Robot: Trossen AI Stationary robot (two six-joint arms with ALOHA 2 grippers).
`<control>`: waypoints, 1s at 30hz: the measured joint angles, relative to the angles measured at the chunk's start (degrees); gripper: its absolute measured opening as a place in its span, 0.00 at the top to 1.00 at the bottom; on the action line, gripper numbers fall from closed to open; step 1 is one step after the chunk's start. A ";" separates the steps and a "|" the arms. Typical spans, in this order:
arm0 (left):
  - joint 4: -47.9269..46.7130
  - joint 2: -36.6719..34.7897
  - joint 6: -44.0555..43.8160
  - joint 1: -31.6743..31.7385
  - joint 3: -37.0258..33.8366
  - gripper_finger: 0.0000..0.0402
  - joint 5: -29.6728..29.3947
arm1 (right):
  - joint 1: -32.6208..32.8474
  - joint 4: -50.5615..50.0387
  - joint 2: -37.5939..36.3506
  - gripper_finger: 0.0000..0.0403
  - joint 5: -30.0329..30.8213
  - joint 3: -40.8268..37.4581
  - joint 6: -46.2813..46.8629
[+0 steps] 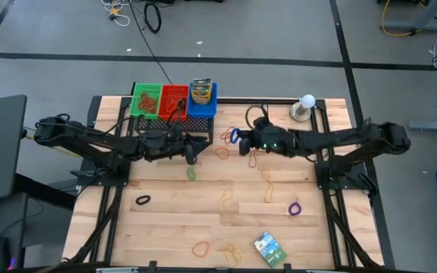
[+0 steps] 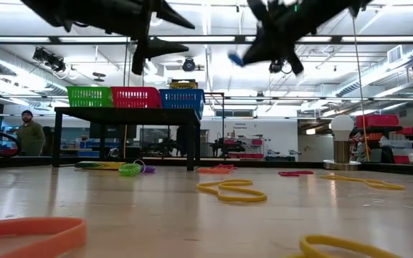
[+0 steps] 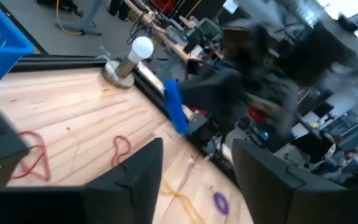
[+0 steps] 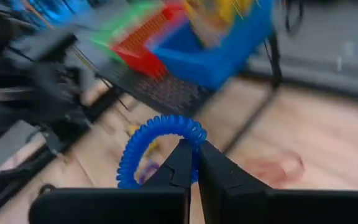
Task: Pick & Place Office Desk Supplies
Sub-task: Put the blue spring rubber band into the red bin on the shelf
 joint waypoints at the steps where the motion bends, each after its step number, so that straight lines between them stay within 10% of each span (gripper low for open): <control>1: -0.73 0.15 -0.73 0.40 0.85 0.47 0.71 | 1.50 1.21 0.26 0.97 2.23 0.86 -2.13; 20: -19.99 10.65 9.82 1.82 20.87 0.45 3.51 | 8.60 1.66 6.42 0.97 13.21 11.11 -30.87; 30: -21.64 10.50 11.24 1.91 21.01 0.71 1.81 | 10.62 2.05 6.86 0.97 13.61 11.77 -32.13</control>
